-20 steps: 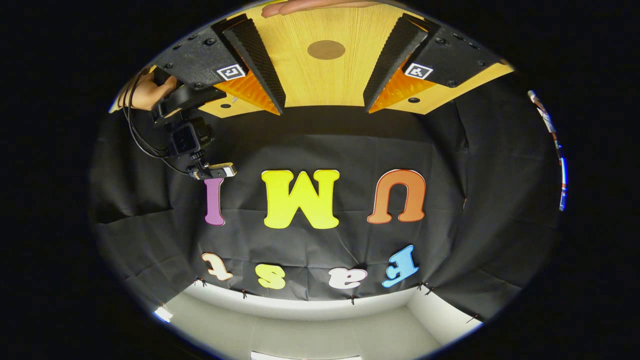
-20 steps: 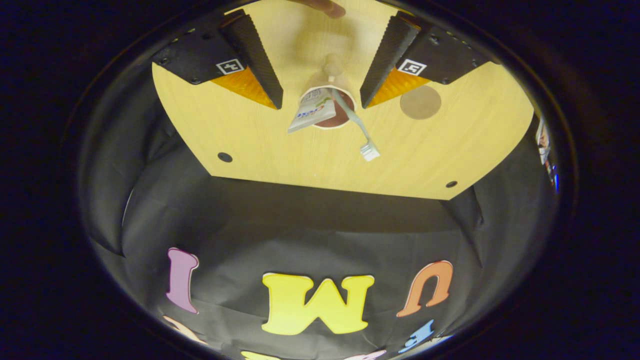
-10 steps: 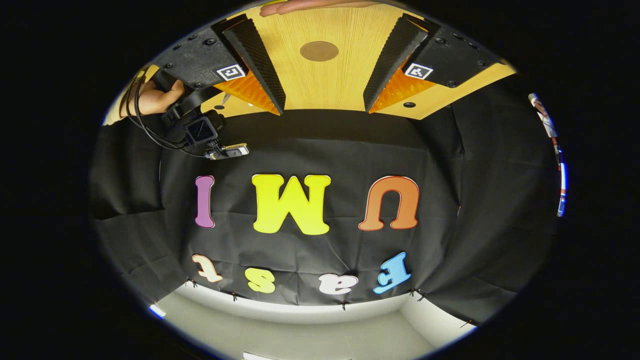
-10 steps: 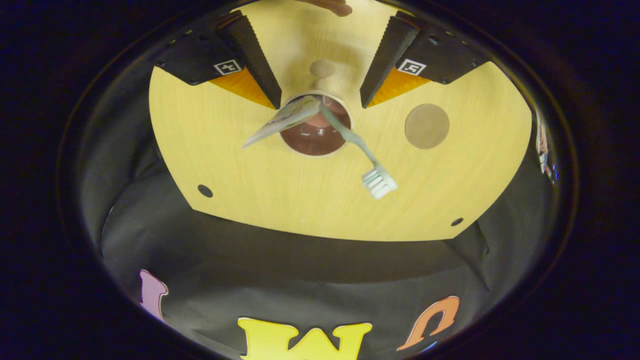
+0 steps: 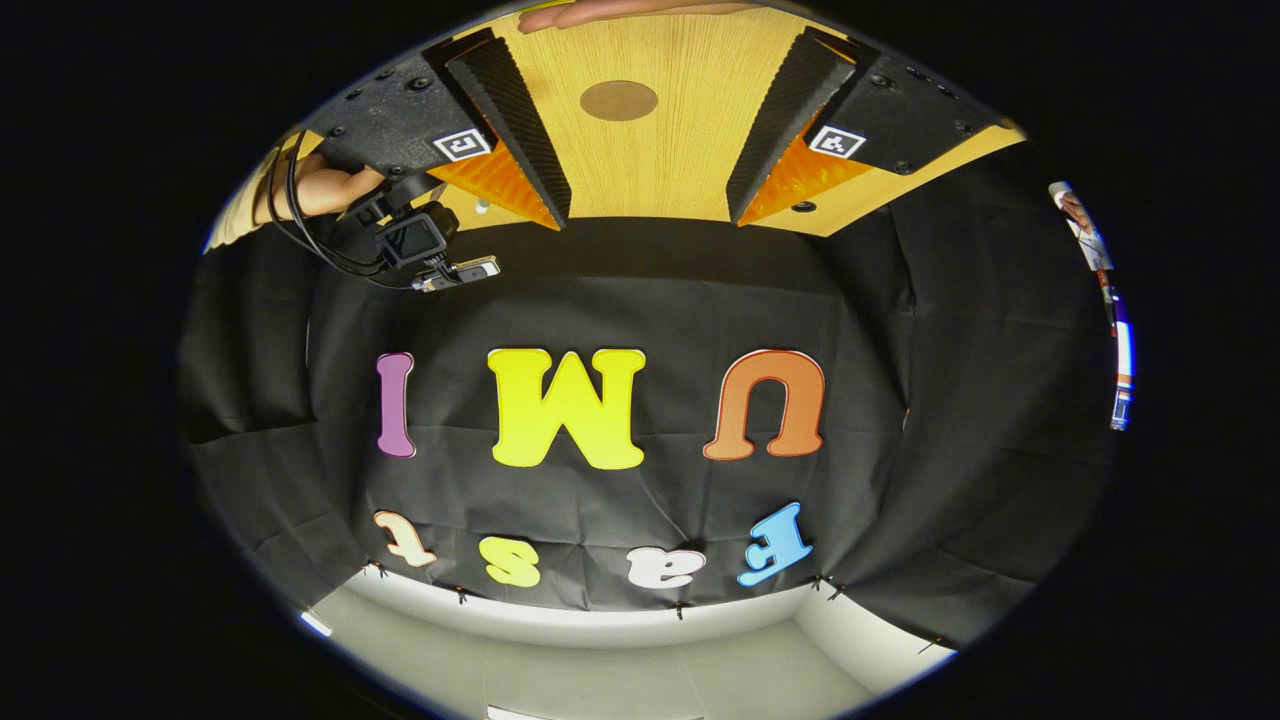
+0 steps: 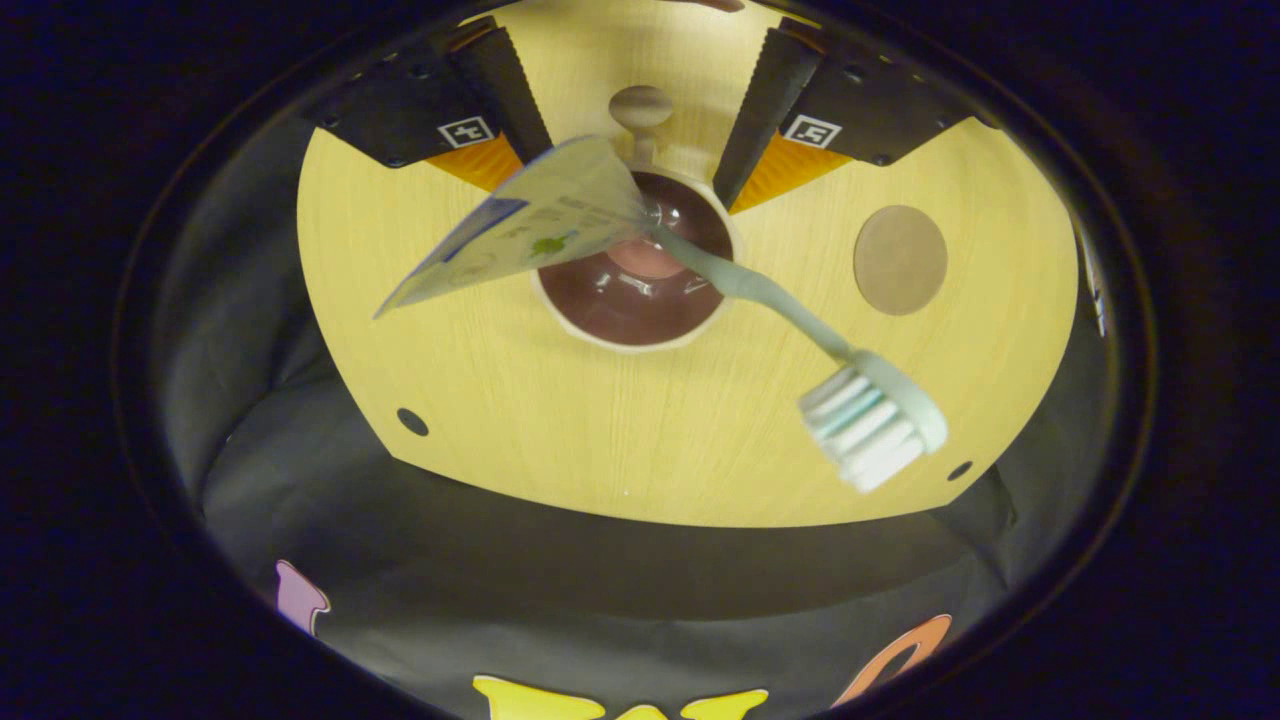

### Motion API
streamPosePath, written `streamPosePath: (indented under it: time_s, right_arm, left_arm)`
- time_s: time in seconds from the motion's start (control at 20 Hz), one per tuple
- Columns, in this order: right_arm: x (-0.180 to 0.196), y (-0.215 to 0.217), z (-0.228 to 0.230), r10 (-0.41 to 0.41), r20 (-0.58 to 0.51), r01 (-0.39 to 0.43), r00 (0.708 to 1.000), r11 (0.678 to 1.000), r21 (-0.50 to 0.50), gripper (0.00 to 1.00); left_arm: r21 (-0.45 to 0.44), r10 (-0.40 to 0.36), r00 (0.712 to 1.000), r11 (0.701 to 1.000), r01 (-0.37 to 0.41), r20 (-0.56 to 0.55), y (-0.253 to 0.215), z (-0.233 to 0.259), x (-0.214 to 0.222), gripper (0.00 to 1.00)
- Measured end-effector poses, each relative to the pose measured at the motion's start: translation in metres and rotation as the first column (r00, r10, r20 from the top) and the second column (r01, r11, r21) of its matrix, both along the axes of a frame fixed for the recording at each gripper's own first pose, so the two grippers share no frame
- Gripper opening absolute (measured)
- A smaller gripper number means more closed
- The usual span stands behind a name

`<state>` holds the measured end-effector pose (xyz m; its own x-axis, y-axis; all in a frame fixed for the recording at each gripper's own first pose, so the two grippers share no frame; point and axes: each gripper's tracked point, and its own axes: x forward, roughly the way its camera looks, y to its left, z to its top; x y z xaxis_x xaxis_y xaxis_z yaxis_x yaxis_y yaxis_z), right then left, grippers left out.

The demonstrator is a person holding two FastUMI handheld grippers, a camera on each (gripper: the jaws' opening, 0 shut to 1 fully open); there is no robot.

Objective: Put the toothbrush and toothpaste on the desktop into the cup, then pick up the cup and place it on the coaster on the desktop.

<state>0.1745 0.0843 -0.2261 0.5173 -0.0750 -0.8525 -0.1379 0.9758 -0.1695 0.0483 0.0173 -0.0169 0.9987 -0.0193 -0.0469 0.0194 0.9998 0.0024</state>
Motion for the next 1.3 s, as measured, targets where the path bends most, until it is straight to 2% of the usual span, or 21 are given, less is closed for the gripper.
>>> streamPosePath:
  time_s: [0.2, 0.35, 0.4, 0.5, 0.55, 0.65, 0.7, 0.8, 0.95, 1.3]
  right_arm:
    - [-0.002, 0.0, -0.002, -0.038, -0.023, 0.038, 0.999, 0.999, 0.014, 0.83]
    - [-0.004, 0.008, -0.008, -0.039, -0.045, 0.039, 0.998, 0.999, 0.005, 0.72]
    - [-0.004, 0.01, -0.011, -0.05, -0.061, 0.051, 0.997, 0.999, 0.01, 0.64]
    - [-0.014, 0.004, -0.016, -0.073, -0.093, 0.076, 0.993, 0.997, 0.026, 0.35]
    - [-0.013, 0.004, -0.02, -0.074, -0.102, 0.078, 0.992, 0.996, 0.033, 0.32]
    - [-0.012, 0.008, -0.02, -0.074, -0.105, 0.081, 0.992, 0.995, 0.065, 0.32]
    - [-0.011, 0.009, -0.022, -0.071, -0.107, 0.08, 0.992, 0.993, 0.084, 0.28]
    - [-0.011, 0.008, -0.02, -0.049, -0.1, 0.058, 0.994, 0.994, 0.09, 0.24]
    - [-0.011, 0.009, -0.019, -0.055, -0.09, 0.065, 0.994, 0.992, 0.11, 0.2]
    - [-0.009, 0.005, -0.003, -0.028, -0.029, 0.031, 0.999, 0.993, 0.114, 0.17]
  left_arm:
    - [-0.004, 0.004, 1.0, 1.0, -0.004, -0.002, 0.002, -0.001, 0.003, 0.99]
    - [-0.012, 0.002, 1.0, 1.0, -0.002, -0.012, 0.001, -0.004, 0.005, 0.99]
    - [-0.015, 0.0, 1.0, 1.0, 0.0, -0.018, 0.0, -0.006, 0.005, 0.99]
    - [-0.02, -0.004, 1.0, 1.0, 0.004, -0.026, -0.002, -0.009, 0.006, 0.99]
    - [-0.022, -0.006, 1.0, 1.0, 0.005, -0.027, -0.002, -0.008, 0.007, 0.99]
    - [-0.023, -0.008, 1.0, 1.0, 0.008, -0.023, -0.002, -0.007, 0.006, 0.99]
    - [-0.023, -0.009, 1.0, 1.0, 0.008, -0.022, -0.002, -0.007, 0.007, 0.99]
    - [-0.025, -0.01, 1.0, 1.0, 0.009, -0.025, -0.002, -0.009, 0.007, 0.99]
    - [-0.022, -0.007, 1.0, 1.0, 0.006, -0.028, -0.001, -0.011, 0.008, 0.99]
    - [-0.013, -0.002, 1.0, 1.0, 0.002, -0.02, 0.0, -0.009, 0.007, 0.99]
